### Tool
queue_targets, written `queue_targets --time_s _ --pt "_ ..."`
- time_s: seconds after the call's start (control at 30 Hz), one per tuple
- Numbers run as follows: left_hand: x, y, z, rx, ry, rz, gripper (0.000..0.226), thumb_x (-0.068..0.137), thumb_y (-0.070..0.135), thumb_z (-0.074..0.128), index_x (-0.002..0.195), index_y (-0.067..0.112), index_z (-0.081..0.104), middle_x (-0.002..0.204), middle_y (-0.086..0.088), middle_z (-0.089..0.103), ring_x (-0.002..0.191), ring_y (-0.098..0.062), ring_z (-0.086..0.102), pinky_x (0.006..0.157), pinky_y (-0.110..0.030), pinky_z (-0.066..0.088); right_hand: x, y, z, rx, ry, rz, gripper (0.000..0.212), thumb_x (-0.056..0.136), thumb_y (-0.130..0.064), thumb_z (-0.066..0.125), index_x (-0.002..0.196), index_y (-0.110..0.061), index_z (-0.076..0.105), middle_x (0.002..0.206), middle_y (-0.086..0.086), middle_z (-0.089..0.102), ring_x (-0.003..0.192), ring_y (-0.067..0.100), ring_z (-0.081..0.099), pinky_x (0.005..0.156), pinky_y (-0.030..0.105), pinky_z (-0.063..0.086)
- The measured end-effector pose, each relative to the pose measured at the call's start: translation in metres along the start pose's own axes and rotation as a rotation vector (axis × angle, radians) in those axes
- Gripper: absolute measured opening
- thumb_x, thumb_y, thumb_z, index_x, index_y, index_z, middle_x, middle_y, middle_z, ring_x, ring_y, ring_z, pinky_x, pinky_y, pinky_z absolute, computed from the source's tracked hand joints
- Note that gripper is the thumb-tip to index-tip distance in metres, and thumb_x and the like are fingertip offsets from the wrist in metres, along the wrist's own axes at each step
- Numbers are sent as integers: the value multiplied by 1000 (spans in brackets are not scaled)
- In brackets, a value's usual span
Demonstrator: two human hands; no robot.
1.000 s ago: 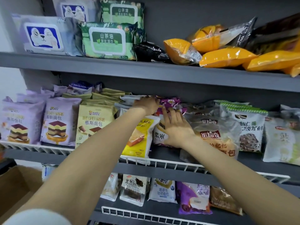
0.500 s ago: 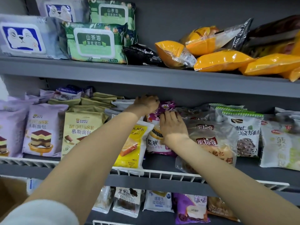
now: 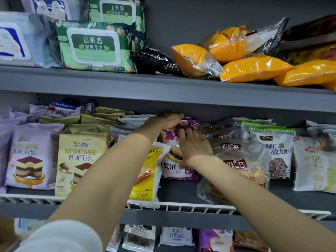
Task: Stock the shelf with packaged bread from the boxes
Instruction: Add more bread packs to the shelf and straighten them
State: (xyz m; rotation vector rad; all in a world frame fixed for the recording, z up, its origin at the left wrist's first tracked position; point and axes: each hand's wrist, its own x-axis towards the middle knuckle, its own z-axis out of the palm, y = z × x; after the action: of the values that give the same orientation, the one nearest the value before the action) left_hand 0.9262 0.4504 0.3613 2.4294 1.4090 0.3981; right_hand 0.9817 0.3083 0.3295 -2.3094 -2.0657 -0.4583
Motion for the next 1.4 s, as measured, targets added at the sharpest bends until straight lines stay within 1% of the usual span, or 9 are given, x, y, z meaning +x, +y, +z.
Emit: queue_targets --time_s 0.17,0.53,0.63,0.8,0.97,1.07,1.17,1.27,1.4 --pt "11 -9 -8 250 29 33 45 102 34 19 140 23 41 152 -4 34 138 -26 33 114 -44 25 0 3 0 10 -7 -9 96 62 -39 84 132 -11 24 136 12 38 130 29 36 112 34 25" --pt "-11 -3 -18 204 98 67 42 101 34 26 125 18 56 134 -9 51 124 -28 45 101 -42 29 13 -3 1 -27 -5 33 81 72 -26 78 133 -6 28 139 14 37 132 30 35 114 39 21" --pt "-34 -1 -15 160 134 132 39 97 39 38 118 18 63 123 -8 62 114 -27 54 93 -33 38 8 -5 -2 -21 -55 45 100 67 -29 82 140 -4 19 144 13 30 138 30 26 117 38 16" --pt "-71 -10 -11 145 206 214 37 98 32 41 132 23 52 137 -4 54 123 -26 51 102 -36 42 -8 -8 -9 31 -76 38 124 71 -36 79 147 0 -12 157 16 1 146 32 1 119 39 2" --pt "-115 -26 -23 110 297 201 36 97 10 40 130 17 53 136 -9 53 121 -29 52 100 -37 43 -33 -14 -15 312 50 -35 95 86 -37 61 150 -9 -2 157 11 6 146 28 7 118 36 9" --pt "-142 -37 -36 210 277 89 47 90 5 46 134 22 48 137 -10 51 121 -31 52 95 -37 45 -47 -28 -16 398 146 -85 81 85 -36 61 148 -13 17 149 11 23 137 29 22 109 37 28" --pt "-168 -56 -42 425 133 112 70 84 25 56 147 25 26 154 -5 28 142 -24 26 116 -39 25 -57 -48 -12 373 170 -66 81 82 -50 61 146 -17 24 142 15 29 133 32 25 103 41 36" --pt "-186 -76 -41 722 -20 152 103 78 56 62 152 23 -2 161 0 -1 148 -19 -9 117 -50 -11 -59 -70 -6 390 72 -4 104 70 -64 67 149 -21 15 143 20 22 135 38 23 103 46 37" --pt "-195 -93 -29 923 -7 155 138 56 72 70 150 14 -13 160 -9 -9 147 -27 -13 115 -58 -10 -52 -92 7 339 55 -13 122 63 -53 79 151 -22 2 147 22 7 139 40 13 107 46 34"
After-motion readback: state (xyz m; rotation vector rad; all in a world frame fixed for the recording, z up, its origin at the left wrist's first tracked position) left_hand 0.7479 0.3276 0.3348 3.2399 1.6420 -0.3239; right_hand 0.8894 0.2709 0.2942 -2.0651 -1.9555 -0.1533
